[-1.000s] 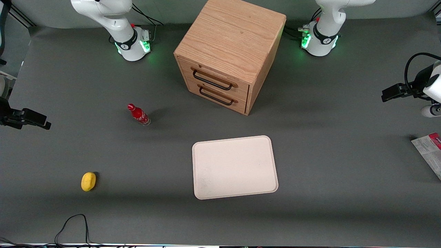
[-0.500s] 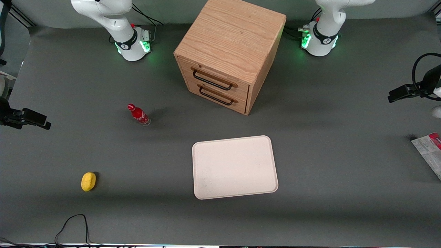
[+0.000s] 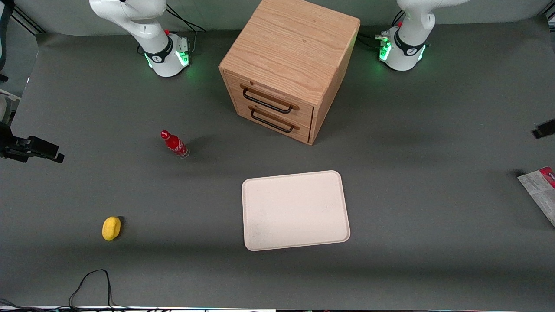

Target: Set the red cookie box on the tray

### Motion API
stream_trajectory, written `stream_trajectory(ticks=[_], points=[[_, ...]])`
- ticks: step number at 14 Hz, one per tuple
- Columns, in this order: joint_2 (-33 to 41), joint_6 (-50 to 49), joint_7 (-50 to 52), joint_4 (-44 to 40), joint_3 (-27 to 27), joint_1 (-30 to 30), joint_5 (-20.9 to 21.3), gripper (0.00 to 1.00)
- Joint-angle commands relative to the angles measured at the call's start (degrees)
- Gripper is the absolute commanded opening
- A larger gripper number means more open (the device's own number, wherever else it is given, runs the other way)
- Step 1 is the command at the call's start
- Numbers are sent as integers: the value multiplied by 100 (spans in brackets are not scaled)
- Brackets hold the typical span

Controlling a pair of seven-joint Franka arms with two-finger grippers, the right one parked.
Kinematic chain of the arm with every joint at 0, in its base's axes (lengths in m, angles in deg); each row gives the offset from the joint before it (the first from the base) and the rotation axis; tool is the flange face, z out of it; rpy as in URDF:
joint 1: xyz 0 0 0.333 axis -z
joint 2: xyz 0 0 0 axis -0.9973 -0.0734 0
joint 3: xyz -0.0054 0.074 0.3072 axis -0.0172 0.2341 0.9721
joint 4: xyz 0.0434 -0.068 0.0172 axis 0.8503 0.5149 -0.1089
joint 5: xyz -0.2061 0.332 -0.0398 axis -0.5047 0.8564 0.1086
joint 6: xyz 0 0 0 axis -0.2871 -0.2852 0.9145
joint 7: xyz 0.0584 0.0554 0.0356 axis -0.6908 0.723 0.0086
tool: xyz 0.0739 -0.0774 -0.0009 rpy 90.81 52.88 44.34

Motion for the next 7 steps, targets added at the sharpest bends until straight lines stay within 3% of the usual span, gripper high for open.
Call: stream_trajectory(ticks=[1,2,7], points=[[-570,141,-163,-603,-59,-516,535,100],[-597,395,-172,-594,-59,-560,764,100],[-1342,1118,-1197,-909,-77,-1350,688,100]])
